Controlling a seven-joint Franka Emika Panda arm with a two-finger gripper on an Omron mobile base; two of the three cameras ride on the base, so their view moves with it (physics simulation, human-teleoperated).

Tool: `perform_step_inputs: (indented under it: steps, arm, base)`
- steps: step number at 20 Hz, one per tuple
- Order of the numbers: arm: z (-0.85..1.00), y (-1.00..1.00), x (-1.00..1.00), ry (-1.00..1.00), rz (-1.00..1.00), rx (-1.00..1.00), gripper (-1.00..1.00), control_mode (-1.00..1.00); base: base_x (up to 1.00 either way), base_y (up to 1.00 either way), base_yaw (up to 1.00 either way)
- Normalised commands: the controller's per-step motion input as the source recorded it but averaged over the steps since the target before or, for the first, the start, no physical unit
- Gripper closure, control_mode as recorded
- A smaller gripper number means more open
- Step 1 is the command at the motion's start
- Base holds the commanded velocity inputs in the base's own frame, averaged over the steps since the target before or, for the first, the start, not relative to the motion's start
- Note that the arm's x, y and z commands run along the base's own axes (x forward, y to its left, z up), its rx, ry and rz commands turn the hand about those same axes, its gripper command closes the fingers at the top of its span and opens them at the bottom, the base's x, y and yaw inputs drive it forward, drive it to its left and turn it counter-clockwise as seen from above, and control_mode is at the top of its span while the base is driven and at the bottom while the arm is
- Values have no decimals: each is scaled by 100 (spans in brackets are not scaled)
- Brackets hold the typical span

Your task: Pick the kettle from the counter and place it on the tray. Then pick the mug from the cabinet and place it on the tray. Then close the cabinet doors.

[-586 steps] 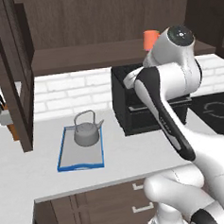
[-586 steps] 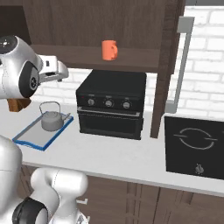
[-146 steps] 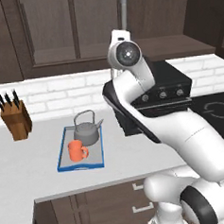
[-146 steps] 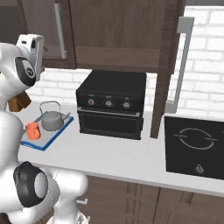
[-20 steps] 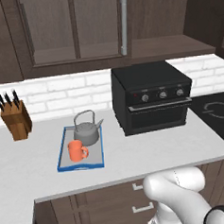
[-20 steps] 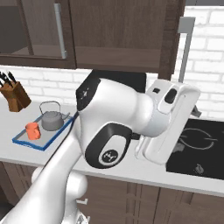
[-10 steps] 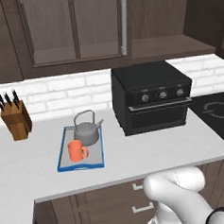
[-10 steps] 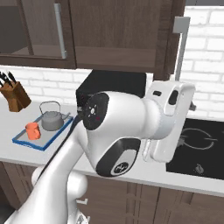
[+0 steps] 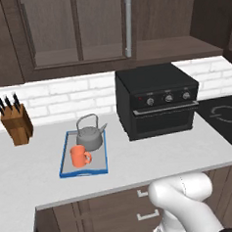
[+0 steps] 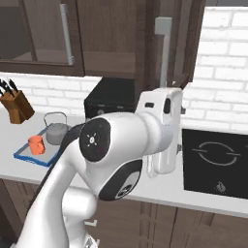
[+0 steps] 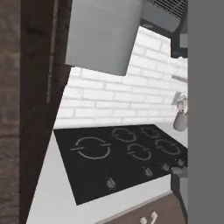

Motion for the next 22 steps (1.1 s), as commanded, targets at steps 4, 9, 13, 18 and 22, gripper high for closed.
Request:
perform_step_inputs:
  steps: [4, 9, 13, 18, 22]
  arm:
    - [0, 66, 25, 0, 25, -6, -100, -100]
    - [1, 67, 22, 0, 23, -5, -100, -100]
    - [11, 60, 27, 0, 20, 0, -100, -100]
    - [16, 60, 26, 0, 17, 0, -100, -100]
    - [22, 49, 34, 0, 15, 0, -100, -100]
  base:
    - [0, 0, 0]
    - [0, 0, 0]
    - [0, 0, 0]
    - [0, 0, 0]
    - [0, 0, 0]
